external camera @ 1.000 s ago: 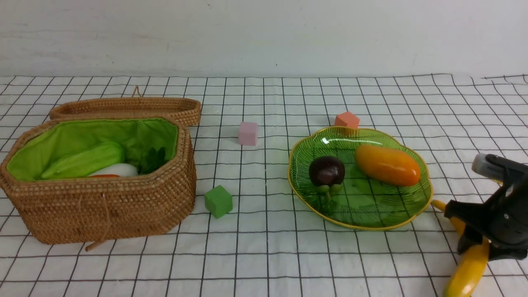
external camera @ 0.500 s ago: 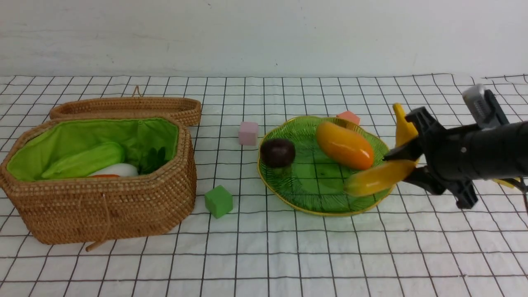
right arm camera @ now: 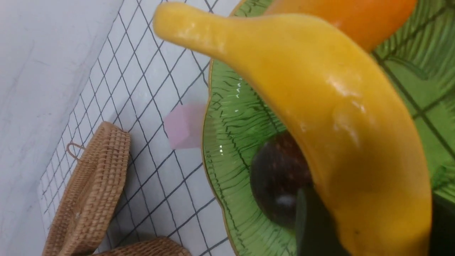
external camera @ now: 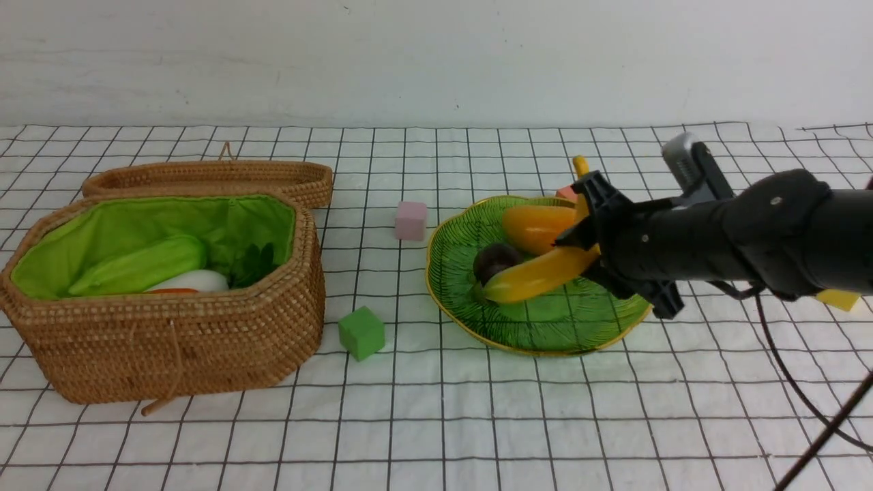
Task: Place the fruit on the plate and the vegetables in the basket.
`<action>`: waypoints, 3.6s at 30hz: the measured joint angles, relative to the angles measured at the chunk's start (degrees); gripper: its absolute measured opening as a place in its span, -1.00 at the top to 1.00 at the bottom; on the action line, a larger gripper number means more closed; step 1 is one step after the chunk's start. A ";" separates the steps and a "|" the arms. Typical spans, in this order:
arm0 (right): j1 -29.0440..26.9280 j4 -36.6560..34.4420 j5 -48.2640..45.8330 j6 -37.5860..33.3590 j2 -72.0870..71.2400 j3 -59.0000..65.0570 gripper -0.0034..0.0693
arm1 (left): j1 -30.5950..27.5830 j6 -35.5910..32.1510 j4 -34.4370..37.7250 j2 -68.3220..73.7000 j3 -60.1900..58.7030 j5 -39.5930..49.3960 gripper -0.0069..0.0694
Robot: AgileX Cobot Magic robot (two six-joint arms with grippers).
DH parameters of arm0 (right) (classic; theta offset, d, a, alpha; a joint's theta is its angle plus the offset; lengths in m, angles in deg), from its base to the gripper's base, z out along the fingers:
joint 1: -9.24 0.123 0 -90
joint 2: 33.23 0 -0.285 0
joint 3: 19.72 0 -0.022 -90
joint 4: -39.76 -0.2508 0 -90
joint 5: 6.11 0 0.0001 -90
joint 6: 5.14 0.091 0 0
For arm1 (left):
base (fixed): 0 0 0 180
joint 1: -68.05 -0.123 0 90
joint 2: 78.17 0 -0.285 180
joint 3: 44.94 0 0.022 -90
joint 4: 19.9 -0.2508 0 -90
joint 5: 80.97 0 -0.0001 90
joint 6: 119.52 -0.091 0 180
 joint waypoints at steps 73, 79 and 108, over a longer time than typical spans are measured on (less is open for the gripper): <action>-21.05 59.15 -20.33 -9.88 -100.04 52.28 0.88 | 0.00 -0.05 0.00 0.00 0.00 0.00 0.19; -21.05 58.59 -18.18 -9.94 -104.31 65.51 0.87 | 0.00 -0.05 0.00 0.00 0.00 -0.06 0.19; -21.05 58.57 -15.11 -10.17 -104.37 66.14 0.77 | 0.00 -0.05 -0.18 0.00 0.00 -0.31 0.19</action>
